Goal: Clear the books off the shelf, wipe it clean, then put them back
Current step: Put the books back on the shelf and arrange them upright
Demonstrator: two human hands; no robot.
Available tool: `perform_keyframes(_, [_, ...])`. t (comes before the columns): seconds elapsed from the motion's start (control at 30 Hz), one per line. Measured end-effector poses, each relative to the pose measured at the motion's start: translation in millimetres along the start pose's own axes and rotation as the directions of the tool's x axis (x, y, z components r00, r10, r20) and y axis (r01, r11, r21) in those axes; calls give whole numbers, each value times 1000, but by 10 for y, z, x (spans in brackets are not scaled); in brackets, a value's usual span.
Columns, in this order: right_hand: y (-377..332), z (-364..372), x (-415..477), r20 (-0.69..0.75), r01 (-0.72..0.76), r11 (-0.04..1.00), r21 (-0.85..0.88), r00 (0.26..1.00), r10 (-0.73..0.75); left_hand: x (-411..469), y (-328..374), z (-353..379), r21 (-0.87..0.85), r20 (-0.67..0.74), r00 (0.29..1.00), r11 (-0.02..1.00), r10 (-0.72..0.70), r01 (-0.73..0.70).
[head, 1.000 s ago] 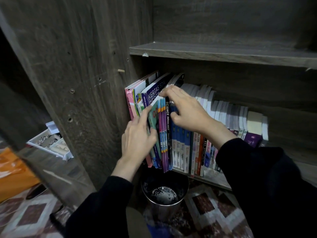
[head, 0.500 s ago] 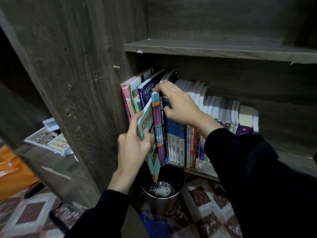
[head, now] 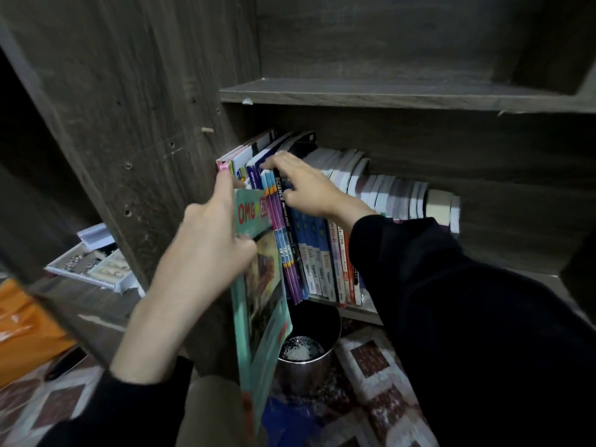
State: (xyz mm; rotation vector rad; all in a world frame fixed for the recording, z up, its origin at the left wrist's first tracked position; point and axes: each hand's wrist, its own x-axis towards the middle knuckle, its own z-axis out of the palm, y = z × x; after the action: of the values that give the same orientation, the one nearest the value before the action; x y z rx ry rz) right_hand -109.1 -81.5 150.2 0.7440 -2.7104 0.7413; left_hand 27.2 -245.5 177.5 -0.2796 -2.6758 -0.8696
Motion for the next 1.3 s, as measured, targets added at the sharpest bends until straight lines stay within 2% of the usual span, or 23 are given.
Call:
perform_keyframes(0.07, [-1,-64,-23,5,-52,994,98,999,52,-35,77,-150,39,70,997,999,15,-18])
perform_keyframes(0.13, [93,-130,-146,-116,-112,972,206,984,138,-83,129,-259,73,140,990,997,23,-34])
perform_keyframes(0.2, [261,-179,-357,-283,-170,944,284,925,252,-133,165,-335,100,204,978,993,37,-58])
perform_keyframes(0.27, [444,-200,-562,-342,-225,937,268,887,311,-162,195,-373,96,256,964,991,68,-96])
perform_keyframes(0.37, [621,-177,-809,-213,-260,948,186,931,297,-148,228,-339,76,311,946,989,95,-124])
perform_keyframes(0.47, [695,-142,-935,-97,-218,975,36,971,221,-83,246,-192,23,355,932,996,78,-92])
perform_keyframes(0.6, [765,-178,-898,-57,-168,976,-136,985,162,-13,255,78,-73,364,926,994,102,-81])
perform_keyframes(0.7, [799,-185,-913,-34,-145,979,-145,989,142,-11,248,212,-110,375,919,990,120,-84])
perform_keyframes(0.8, [829,-206,-959,-31,-212,972,-102,977,210,0,222,240,-140,381,915,987,130,-82])
perform_keyframes(0.9, [981,-225,-1024,20,-283,902,-326,952,306,18,216,211,-158,394,909,984,135,-77])
perform_keyframes(1.0, [1114,-229,-1077,73,-242,840,-487,946,315,15,258,183,-195,408,901,978,146,-70])
perform_keyframes(1.2, [1169,-234,-1165,10,-283,859,-426,948,317,73,400,141,-286,329,920,951,213,-118])
perform_keyframes(1.3, [1210,-292,-1284,5,-286,841,-459,946,325,170,485,86,-332,257,937,932,237,-145])
